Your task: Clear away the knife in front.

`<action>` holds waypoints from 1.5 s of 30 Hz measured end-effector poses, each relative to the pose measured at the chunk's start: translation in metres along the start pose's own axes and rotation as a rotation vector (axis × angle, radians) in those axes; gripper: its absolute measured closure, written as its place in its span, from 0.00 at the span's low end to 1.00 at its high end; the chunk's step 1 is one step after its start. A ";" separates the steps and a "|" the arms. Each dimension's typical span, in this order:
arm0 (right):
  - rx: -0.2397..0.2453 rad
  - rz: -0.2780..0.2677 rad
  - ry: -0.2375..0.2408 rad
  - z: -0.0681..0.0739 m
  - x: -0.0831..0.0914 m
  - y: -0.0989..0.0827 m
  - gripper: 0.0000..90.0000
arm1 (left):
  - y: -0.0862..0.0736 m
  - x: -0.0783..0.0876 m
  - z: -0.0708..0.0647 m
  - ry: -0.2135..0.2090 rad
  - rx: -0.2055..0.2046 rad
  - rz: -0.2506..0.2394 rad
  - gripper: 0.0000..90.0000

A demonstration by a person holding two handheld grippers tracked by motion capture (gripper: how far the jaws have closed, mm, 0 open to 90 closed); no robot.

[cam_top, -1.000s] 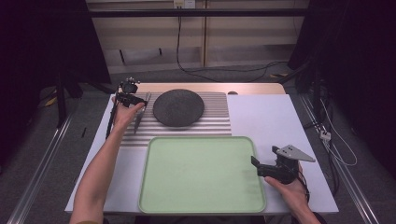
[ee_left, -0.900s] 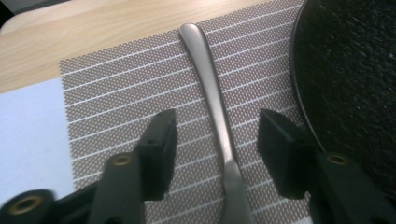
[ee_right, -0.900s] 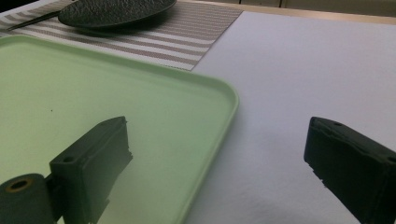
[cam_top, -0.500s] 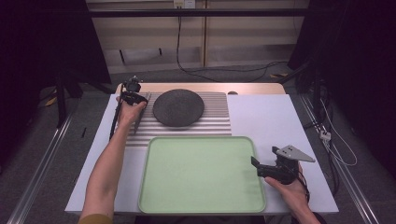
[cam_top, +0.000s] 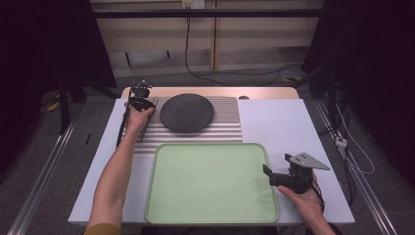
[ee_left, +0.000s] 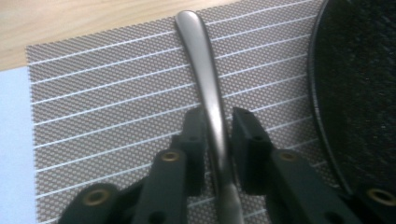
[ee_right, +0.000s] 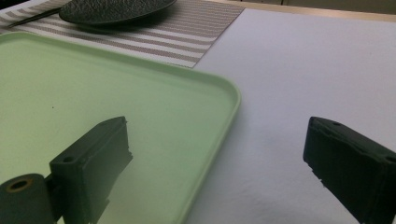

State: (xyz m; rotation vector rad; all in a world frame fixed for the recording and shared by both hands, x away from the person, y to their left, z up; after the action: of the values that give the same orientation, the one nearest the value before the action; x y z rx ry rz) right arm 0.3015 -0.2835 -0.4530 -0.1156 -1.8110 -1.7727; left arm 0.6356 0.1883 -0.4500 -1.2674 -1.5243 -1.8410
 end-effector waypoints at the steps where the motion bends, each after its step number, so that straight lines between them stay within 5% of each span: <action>1: 0.000 0.000 0.000 0.000 0.000 0.000 0.08 | 0.001 0.000 0.000 -0.007 0.013 0.009 0.86; 12: 0.001 0.001 -0.003 0.000 0.000 0.000 0.08 | 0.003 0.000 0.002 -0.026 0.018 0.040 0.87; 22: 0.003 -0.002 0.000 0.000 0.001 -0.001 0.08 | 0.008 0.001 -0.004 0.011 0.009 0.081 0.89; 29: 0.007 -0.001 -0.001 0.002 0.001 0.000 0.09 | 0.005 0.005 -0.007 0.012 -0.034 0.094 0.89; 45: 0.015 -0.003 0.004 0.003 0.001 0.000 0.09 | 0.001 0.030 -0.006 -0.026 -0.041 0.046 0.89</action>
State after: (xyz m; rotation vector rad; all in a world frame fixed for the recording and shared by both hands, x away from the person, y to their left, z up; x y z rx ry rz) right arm 0.2995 -0.2807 -0.4519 -0.1036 -1.8219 -1.7596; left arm 0.6195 0.1890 -0.4241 -1.3389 -1.4657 -1.8425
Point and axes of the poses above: each handheld gripper's, and its own axes: x roughly backward along the jaws, y roughly out of its top, z roughly to its left, the point moved 1 cm from there along -x, roughly forward along the jaws
